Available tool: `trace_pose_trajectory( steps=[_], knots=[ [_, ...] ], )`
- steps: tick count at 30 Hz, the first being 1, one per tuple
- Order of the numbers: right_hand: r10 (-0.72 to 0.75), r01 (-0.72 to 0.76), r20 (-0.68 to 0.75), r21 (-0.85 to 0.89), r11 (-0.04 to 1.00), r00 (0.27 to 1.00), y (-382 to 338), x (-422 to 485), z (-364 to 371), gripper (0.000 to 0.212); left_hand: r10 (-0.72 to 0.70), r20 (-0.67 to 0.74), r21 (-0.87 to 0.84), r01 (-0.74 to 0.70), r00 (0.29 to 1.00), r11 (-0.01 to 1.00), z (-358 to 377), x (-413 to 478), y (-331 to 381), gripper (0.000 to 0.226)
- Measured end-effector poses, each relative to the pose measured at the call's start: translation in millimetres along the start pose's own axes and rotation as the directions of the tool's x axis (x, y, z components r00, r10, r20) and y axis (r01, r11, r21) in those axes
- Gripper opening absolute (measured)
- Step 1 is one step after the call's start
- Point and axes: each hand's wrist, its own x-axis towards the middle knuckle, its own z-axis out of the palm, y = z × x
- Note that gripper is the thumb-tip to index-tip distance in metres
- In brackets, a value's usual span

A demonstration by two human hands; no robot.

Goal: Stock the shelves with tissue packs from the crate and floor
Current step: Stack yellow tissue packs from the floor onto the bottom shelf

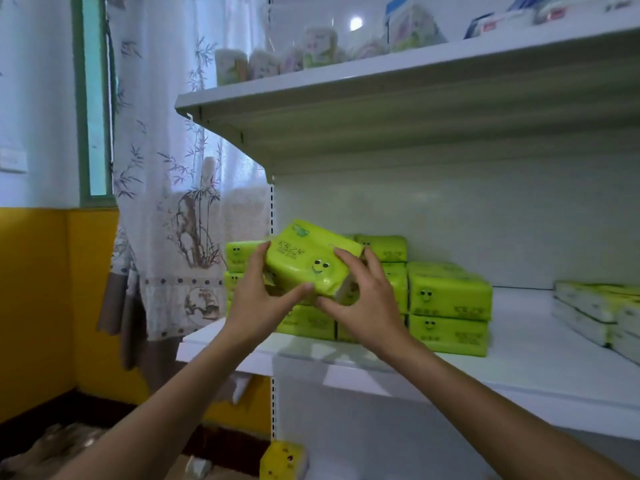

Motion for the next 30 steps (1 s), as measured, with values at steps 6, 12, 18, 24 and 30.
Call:
trace_pose_trajectory(
  steps=[6, 12, 18, 24, 30],
  knots=[
    [0.017, -0.023, -0.069, -0.086, 0.996, 0.997, 31, 13, -67, 0.07, 0.195, 0.15, 0.286, -0.231, 0.969, 0.93, 33, 0, -3, 0.092],
    [0.249, -0.272, -0.136, -0.187, 0.944, 0.959, 66, 47, -108, 0.066, 0.218, 0.36, 0.634, -0.41, 0.907, 0.656, 61, -27, -41, 0.064],
    [0.321, -0.285, 0.158, -0.211, 0.935, 0.934, 91, 67, -111, 0.065, -0.041, 0.435, 0.692, -0.304, 0.9, 0.655, 84, -37, -67, 0.08],
    [0.316, -0.271, 0.092, -0.326, 0.906, 0.944, 111, 90, -90, 0.047, -0.051, 0.409, 0.692, -0.274, 0.911, 0.668, 87, -30, -74, 0.074],
    [0.331, -0.297, 0.046, -0.337, 0.893, 0.943, 107, 107, -65, 0.044, -0.048, 0.368, 0.693, -0.24, 0.928, 0.68, 88, -33, -73, 0.075]
  ],
)
